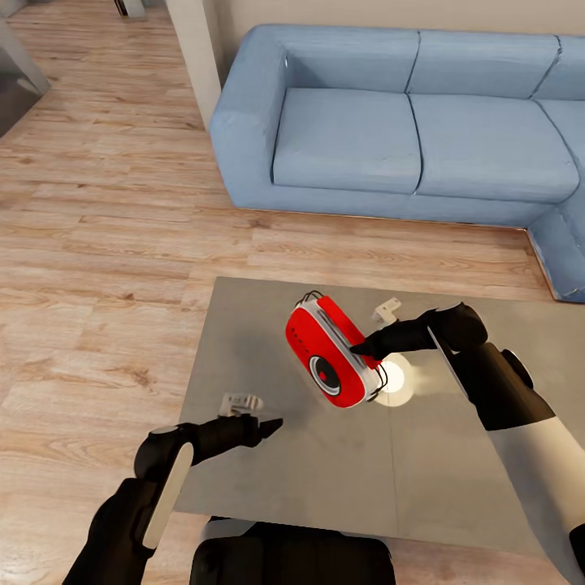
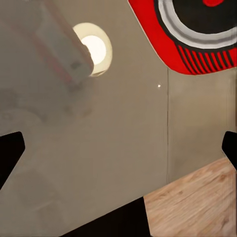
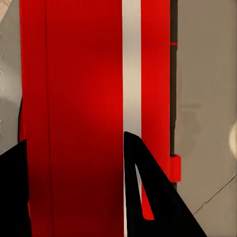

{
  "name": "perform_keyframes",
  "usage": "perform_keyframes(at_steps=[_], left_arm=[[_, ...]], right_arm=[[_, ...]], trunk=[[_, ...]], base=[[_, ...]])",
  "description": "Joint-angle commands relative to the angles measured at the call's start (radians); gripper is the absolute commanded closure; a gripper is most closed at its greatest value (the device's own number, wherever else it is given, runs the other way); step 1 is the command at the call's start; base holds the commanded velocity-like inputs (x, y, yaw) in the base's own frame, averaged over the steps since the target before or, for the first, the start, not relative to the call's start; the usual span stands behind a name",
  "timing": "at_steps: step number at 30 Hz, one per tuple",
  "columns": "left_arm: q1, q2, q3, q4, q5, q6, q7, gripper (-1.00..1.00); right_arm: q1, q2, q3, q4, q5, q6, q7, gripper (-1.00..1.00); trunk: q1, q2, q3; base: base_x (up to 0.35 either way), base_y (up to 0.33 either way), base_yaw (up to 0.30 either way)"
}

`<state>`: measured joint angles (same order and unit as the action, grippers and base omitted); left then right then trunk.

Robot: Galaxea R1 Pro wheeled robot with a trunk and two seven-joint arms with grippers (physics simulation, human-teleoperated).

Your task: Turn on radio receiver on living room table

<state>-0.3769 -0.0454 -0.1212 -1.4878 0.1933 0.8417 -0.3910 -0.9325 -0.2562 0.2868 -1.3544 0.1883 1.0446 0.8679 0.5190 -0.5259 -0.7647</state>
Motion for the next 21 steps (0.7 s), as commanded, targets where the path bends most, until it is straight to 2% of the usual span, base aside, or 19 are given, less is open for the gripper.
perform_keyframes(at_steps=[1, 5, 16, 21], left_arm=[[0.000, -0.002, 0.000, 0.000, 0.000, 0.000, 0.000, -1.00], [0.000, -0.017, 0.000, -0.002, 0.000, 0.000, 0.000, -1.00], [0.000, -0.019, 0.000, -0.002, 0.000, 0.006, 0.000, -1.00], [0.000, -0.020, 0.000, -0.002, 0.000, 0.006, 0.000, -1.00]], right_arm=[[0.000, 0.000, 0.000, 0.000, -0.008, 0.003, 0.000, 1.00], [0.000, 0.000, 0.000, 0.000, -0.007, 0.003, -0.001, 1.00], [0.000, 0.000, -0.001, 0.000, -0.007, 0.003, -0.001, 1.00], [0.000, 0.000, 0.000, 0.000, 0.009, 0.003, -0.001, 1.00]], trunk=[[0.000, 0.000, 0.000], [0.000, 0.000, 0.000], [0.000, 0.000, 0.000], [0.000, 0.000, 0.000]], base=[[0.000, 0.000, 0.000], [0.000, 0.000, 0.000], [0.000, 0.000, 0.000], [0.000, 0.000, 0.000]])
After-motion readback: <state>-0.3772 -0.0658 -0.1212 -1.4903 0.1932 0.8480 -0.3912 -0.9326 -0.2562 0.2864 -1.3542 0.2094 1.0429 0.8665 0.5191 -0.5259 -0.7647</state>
